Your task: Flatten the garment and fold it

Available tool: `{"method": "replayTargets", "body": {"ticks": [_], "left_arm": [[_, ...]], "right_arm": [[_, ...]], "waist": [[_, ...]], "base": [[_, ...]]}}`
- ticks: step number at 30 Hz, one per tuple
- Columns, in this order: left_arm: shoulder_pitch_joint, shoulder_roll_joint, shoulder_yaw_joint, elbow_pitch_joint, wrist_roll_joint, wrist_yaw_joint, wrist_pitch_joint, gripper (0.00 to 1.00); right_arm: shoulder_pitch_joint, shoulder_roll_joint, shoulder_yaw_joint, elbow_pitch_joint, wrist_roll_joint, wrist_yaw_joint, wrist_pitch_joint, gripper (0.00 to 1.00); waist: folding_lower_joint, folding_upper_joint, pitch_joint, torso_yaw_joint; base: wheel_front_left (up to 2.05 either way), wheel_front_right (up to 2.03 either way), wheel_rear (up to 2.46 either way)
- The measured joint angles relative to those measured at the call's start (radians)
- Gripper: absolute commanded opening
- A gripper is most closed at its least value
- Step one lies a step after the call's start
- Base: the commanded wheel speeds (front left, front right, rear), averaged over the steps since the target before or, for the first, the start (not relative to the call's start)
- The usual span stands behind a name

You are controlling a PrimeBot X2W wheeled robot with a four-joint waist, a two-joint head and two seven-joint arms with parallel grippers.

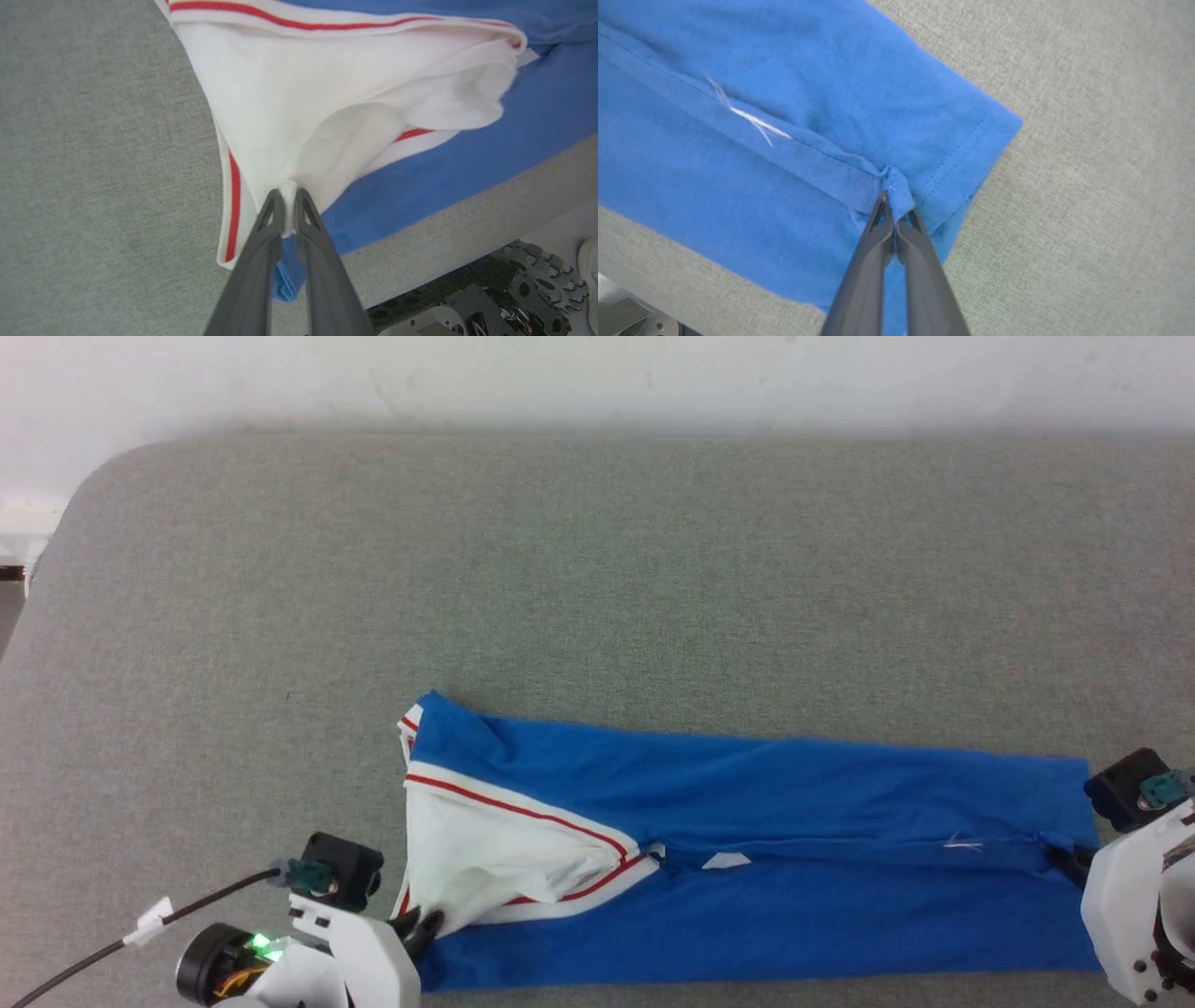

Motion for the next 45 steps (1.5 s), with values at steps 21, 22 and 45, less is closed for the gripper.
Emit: {"method": "replayTargets", "body": {"ticks": [21, 22, 45], "left_arm": [[0.035, -0.263, 0.295, 0.077, -0.011, 0.045, -0.612, 1.00], [0.040, -0.276, 0.318, 0.082, 0.023, 0.047, -0.619, 1.00], [0.260, -0.609, 0.645, -0.023, 0.719, -0.144, -0.621, 1.00]], "right_arm": [[0.113, 0.266, -0.359, -0.064, -0.028, 0.000, -0.042, 1.00], [0.128, 0.291, -0.386, -0.062, -0.042, 0.000, -0.044, 1.00], [0.186, 0.574, -0.720, 0.177, -0.231, 0.000, 0.009, 1.00]], "waist": [[-0.0002, 0.0000, -0.138, 0.005], [-0.0002, 0.0000, -0.140, 0.008], [0.0001, 0.0000, -0.101, 0.041]], "base": [[0.00, 0.00, 0.00], [0.00, 0.00, 0.00], [0.00, 0.00, 0.00]]}}
